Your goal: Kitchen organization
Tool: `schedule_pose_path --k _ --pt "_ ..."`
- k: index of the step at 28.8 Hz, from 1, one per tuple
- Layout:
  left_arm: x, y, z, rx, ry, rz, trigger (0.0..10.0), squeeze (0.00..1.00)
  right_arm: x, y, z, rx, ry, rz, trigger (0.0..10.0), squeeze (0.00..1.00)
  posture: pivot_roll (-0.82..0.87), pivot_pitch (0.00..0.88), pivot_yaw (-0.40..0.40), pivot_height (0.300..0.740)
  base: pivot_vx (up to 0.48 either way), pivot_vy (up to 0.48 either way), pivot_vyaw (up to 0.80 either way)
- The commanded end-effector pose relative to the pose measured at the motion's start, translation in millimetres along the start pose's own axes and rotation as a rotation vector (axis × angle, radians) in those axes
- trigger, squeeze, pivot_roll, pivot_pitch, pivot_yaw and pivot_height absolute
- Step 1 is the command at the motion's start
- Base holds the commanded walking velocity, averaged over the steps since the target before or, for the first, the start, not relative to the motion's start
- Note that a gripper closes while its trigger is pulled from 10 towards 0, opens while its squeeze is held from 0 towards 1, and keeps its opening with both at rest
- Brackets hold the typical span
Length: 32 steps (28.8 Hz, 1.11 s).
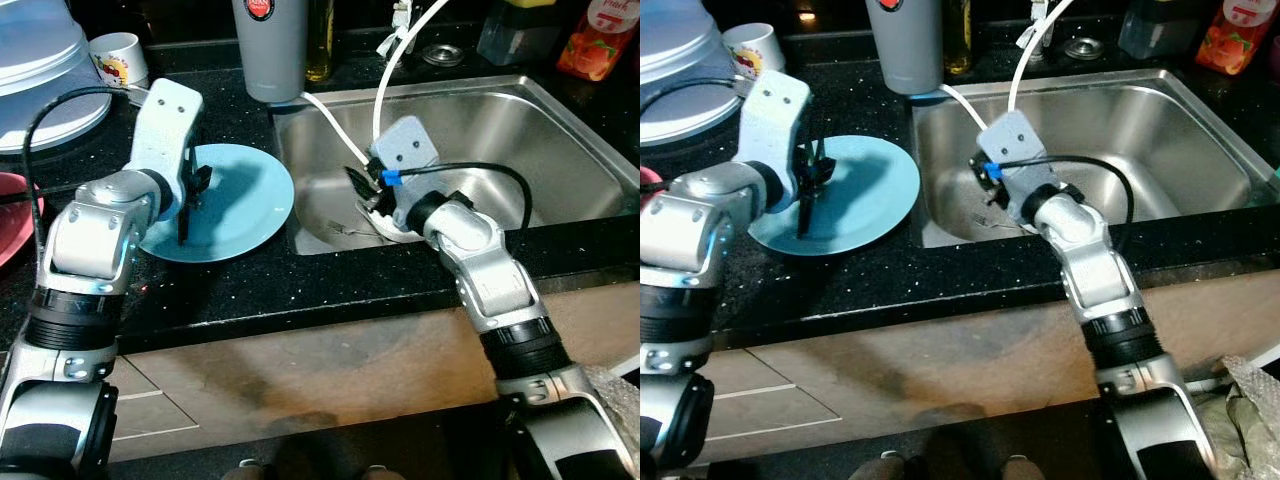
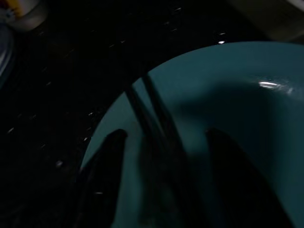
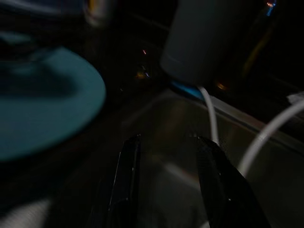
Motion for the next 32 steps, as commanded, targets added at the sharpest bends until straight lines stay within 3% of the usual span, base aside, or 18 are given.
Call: schedule_pose_path --k 1,2,7,16,19,26,27,28,30,32 --pt "-1.5 1.4 7.7 0.051 -0.009 0.024 10.0 0.36 19.0 -0.5 5.1 0.052 0.103 -0.072 10.0 0.0 0.03 0.123 0.017 0.74 0.0 0.0 0.0" --pt "-3.5 1.7 9.5 0.066 -0.007 0.038 10.0 0.0 21.8 -1.0 6.9 0.065 0.115 -0.082 10.0 0.0 0.03 0.122 0.018 0.74 0.0 0.0 0.0" --pt "-10.7 2.3 13.0 0.096 -0.003 0.095 10.0 0.0 25.2 -1.9 10.0 0.083 0.132 -0.096 10.0 0.0 0.02 0.119 0.018 0.74 0.0 0.0 0.0" --pt "-27.9 2.7 13.8 0.1 -0.088 0.178 10.0 0.0 26.7 -4.6 14.4 0.114 0.143 -0.097 10.0 0.0 0.02 0.115 0.019 0.74 0.0 0.0 0.0" --pt "-36.8 2.9 16.3 0.109 -0.116 0.215 10.0 0.0 32.3 -8.6 25.2 0.181 0.158 -0.115 10.0 0.0 0.02 0.112 0.018 0.74 0.0 0.0 0.0" --pt "-40.1 2.1 15.5 0.108 -0.128 0.233 10.0 0.0 37.2 -11.7 33.3 0.228 0.16 -0.131 10.0 0.0 0.02 0.108 0.018 0.74 0.0 0.0 0.0" --pt "-40.2 1.9 15.0 0.105 -0.132 0.233 4.9 0.0 37.5 -12.1 33.7 0.231 0.16 -0.131 10.0 0.0 0.02 0.108 0.019 0.74 0.0 0.0 0.0" --pt "-40.2 1.9 15.0 0.105 -0.132 0.233 4.9 0.0 37.5 -12.1 33.7 0.231 0.16 -0.131 10.0 0.0 0.02 0.108 0.019 0.74 0.0 0.0 0.0" --pt "-39.6 1.5 14.1 0.101 -0.14 0.231 0.0 0.0 37.8 -12.6 33.6 0.232 0.161 -0.13 10.0 0.0 0.02 0.11 0.02 0.74 0.0 0.0 0.0" --pt "-39.3 1.4 13.8 0.1 -0.143 0.23 0.0 0.0 37.9 -12.9 33.4 0.232 0.163 -0.128 10.0 0.0 0.02 0.11 0.019 0.74 0.0 0.0 0.0"
Point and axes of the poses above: a point about 5 cm out from each wrist's last joint towards the gripper, its own y axis pointing out of the wrist towards the gripper, its own x axis along the axis of the wrist's last joint, z = x × y, the point moved 6 cm from there along y, pointing out of the wrist towards the gripper, and after that the axes turned 11 degrees about -y, right-handed, at the moved point
